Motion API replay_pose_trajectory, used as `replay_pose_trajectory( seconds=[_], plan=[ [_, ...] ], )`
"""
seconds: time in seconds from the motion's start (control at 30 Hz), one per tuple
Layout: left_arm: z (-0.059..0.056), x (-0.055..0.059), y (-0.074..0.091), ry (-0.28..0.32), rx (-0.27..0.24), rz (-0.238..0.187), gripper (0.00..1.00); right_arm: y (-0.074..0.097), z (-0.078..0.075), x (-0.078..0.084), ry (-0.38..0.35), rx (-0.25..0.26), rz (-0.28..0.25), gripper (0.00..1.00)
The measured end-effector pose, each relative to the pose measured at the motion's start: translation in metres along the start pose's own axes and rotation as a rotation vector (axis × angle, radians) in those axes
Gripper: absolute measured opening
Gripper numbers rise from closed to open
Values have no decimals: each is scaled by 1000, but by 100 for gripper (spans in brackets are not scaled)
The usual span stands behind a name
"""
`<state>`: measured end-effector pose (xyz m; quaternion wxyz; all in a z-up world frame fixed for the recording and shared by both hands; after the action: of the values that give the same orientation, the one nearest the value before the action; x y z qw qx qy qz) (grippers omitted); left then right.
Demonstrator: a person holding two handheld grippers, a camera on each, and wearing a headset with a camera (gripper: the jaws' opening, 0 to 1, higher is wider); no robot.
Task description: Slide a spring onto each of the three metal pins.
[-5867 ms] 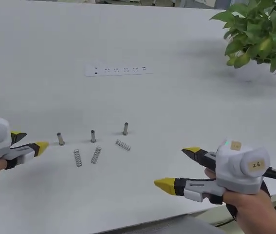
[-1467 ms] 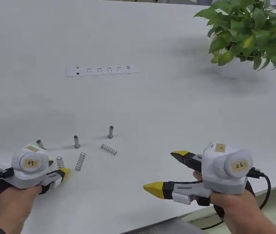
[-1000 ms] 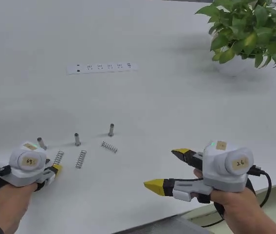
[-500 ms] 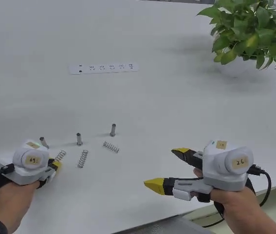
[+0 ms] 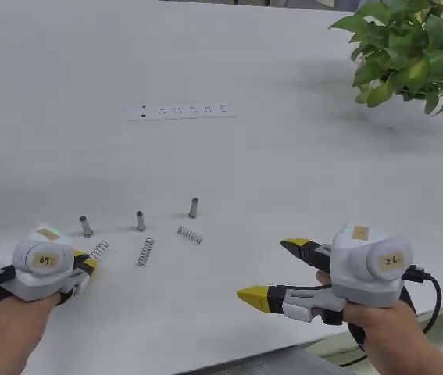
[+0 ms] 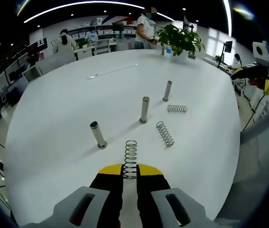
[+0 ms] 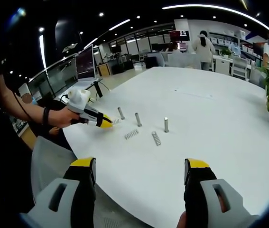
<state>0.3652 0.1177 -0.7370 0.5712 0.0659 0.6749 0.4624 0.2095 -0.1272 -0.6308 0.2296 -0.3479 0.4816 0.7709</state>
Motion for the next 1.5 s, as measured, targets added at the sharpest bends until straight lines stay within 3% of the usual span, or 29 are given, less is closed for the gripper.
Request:
replay_pose_trajectory(
  seconds=[0.4,0.8,1.5],
  plan=[
    [7,9,26,-8,-11,-14,3,-9,14,-3,26,-35,6,75],
    [9,8,46,9,-17,-63,3,-19,29,-4,48,-72,15,75],
    [-12,-7,72,-50,9,-124,3,-33,49,-10,73,-115,16,74]
  ],
)
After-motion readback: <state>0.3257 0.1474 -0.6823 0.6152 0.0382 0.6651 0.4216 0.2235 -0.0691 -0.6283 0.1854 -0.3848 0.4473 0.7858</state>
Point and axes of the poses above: the centre of the closed fingertips' face, and the gripper's own axes: y roughly backward along the fingers, z roughly to its left, x roughly out of its underside, the point moved 3 cm from there along y, roughly backward along the fingers, and after that the axes turned 6 degrees about -y, right-handed, at the moved point
